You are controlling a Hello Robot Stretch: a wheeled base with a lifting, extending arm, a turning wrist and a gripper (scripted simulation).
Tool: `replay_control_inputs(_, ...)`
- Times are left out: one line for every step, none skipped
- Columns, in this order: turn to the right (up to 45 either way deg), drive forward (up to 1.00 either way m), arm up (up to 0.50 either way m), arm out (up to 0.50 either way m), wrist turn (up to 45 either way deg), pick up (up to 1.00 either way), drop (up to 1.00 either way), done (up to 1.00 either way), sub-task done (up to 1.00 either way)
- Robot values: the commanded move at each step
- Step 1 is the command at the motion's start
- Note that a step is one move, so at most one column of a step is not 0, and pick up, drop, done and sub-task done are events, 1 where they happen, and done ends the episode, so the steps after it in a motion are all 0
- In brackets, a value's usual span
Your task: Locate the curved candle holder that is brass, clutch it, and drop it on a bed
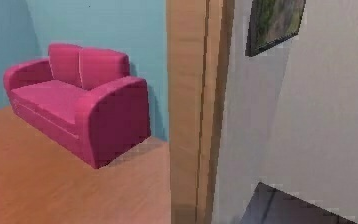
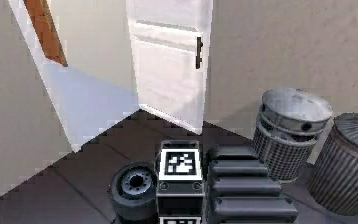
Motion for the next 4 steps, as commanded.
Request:
replay_control_inputs(-45.0,0.00,0.00,0.00,0.0,0.00,0.00,0.00,0.00)
replay_control_inputs(-6.0,0.00,0.00,0.00,0.0,0.00,0.00,0.00,0.00)
replay_control_inputs(0.0,1.00,0.00,0.00,0.0,0.00,0.00,0.00,0.00)
replay_control_inputs(-15.0,0.00,0.00,0.00,0.0,0.00,0.00,0.00,0.00)
